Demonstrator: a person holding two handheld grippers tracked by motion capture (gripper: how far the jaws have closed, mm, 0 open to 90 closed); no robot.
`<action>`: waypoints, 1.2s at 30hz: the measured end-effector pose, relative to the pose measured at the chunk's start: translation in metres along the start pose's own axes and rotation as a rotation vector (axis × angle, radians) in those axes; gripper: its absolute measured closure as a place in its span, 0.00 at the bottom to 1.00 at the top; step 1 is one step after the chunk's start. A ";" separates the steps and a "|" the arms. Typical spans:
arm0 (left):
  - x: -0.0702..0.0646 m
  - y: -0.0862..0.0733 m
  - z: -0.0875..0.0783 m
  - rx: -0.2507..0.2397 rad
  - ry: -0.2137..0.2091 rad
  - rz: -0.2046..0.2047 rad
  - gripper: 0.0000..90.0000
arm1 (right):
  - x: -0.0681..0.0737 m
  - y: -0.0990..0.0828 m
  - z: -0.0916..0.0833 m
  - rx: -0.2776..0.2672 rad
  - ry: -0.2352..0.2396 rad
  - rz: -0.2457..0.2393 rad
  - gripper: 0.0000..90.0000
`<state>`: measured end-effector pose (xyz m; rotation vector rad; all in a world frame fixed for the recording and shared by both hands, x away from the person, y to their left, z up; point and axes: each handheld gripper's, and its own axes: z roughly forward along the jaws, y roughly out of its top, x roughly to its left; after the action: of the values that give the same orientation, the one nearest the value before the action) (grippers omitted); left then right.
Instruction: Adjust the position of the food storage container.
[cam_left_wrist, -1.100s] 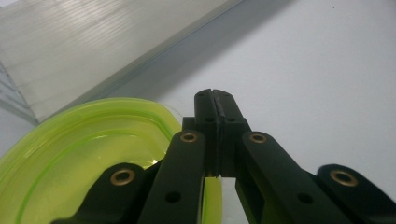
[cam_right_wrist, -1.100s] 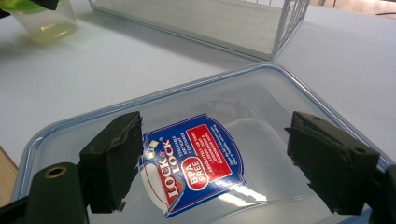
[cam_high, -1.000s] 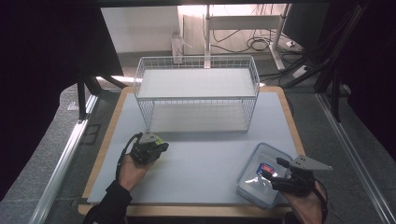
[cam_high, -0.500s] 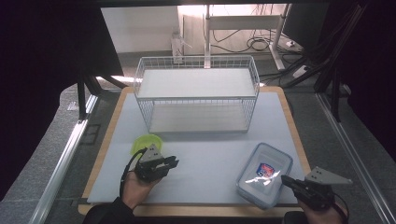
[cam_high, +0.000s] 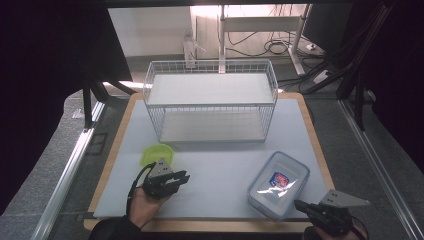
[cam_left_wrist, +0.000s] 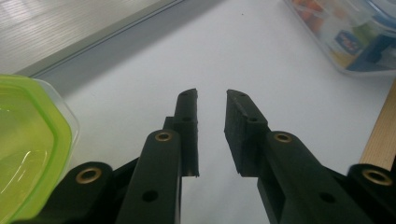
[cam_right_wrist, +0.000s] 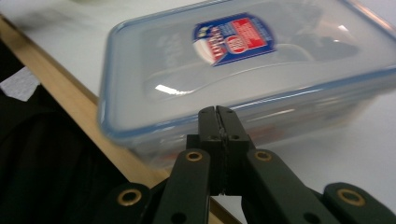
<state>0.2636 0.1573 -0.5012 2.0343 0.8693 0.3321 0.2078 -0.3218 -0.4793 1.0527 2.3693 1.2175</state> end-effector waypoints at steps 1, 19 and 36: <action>0.000 0.000 0.000 0.000 0.000 0.000 0.83 | 0.000 0.000 0.000 0.000 0.000 0.000 1.00; -0.014 0.002 0.010 0.017 -0.053 -0.005 0.84 | -0.030 0.044 0.025 -0.012 -0.131 0.019 1.00; -0.080 0.011 0.067 0.068 -0.222 0.050 0.86 | -0.081 0.042 0.045 0.035 -0.187 0.092 1.00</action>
<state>0.2456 0.0568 -0.5246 2.1111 0.7020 0.1015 0.3081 -0.3366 -0.4799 1.2410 2.2293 1.0592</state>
